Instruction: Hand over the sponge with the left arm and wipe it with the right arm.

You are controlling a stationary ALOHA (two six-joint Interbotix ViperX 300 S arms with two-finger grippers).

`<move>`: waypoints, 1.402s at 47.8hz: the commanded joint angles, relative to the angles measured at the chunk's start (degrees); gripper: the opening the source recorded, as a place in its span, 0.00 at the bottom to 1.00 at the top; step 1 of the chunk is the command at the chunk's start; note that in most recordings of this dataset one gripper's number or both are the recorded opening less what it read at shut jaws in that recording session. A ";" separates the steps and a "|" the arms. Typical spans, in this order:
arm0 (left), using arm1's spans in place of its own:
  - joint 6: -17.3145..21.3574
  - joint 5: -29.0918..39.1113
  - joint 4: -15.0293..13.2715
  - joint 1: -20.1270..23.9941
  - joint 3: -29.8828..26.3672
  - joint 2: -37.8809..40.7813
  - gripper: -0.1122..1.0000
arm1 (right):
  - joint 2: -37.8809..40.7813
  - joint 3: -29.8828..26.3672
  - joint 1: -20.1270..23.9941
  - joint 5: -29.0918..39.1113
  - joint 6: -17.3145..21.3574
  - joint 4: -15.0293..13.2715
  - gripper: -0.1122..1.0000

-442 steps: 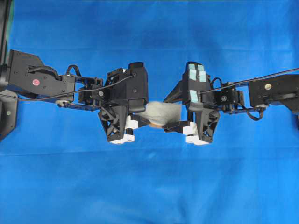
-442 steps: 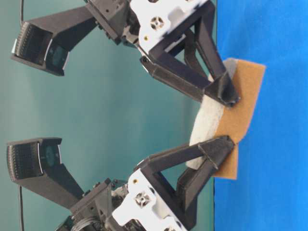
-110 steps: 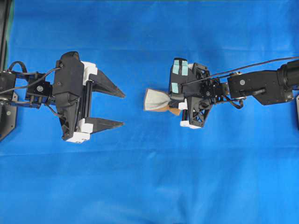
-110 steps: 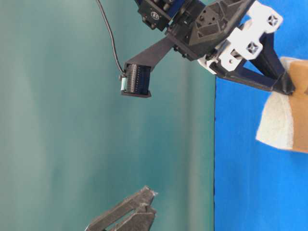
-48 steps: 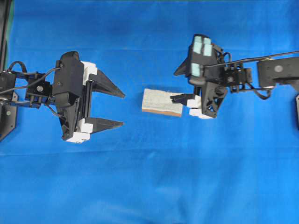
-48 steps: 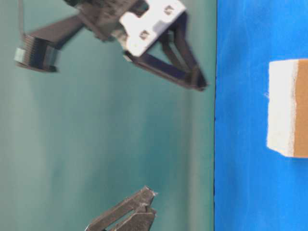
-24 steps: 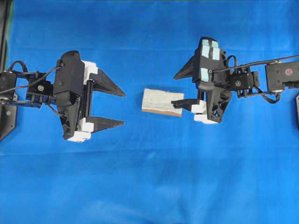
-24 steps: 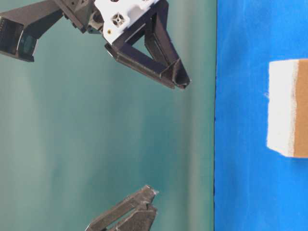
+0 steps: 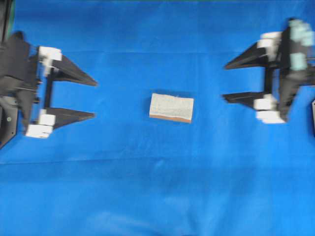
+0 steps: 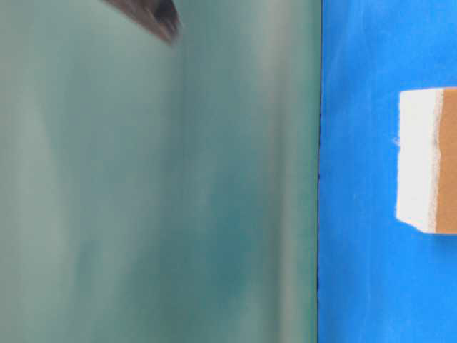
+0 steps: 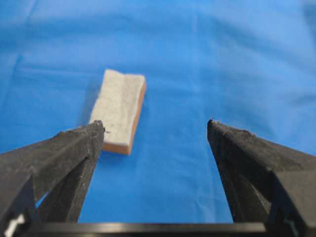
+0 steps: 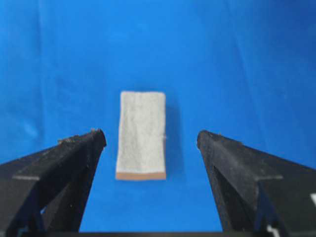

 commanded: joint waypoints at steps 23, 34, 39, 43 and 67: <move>2.02 8.79 0.18 2.81 14.68 -30.76 0.83 | -32.26 17.40 0.35 5.19 0.53 0.53 0.77; 1.93 12.74 0.09 3.08 16.61 -35.77 0.83 | -35.60 21.36 0.35 5.27 0.70 2.29 0.77; 1.93 12.83 0.09 3.08 16.88 -35.60 0.83 | -35.33 21.45 0.44 5.19 0.70 2.37 0.77; 1.93 12.83 0.00 3.08 16.88 -35.51 0.83 | -35.51 21.36 0.35 5.27 0.70 2.37 0.77; 1.93 13.01 0.09 3.08 16.88 -35.60 0.83 | -35.51 21.36 0.44 5.36 0.70 2.37 0.77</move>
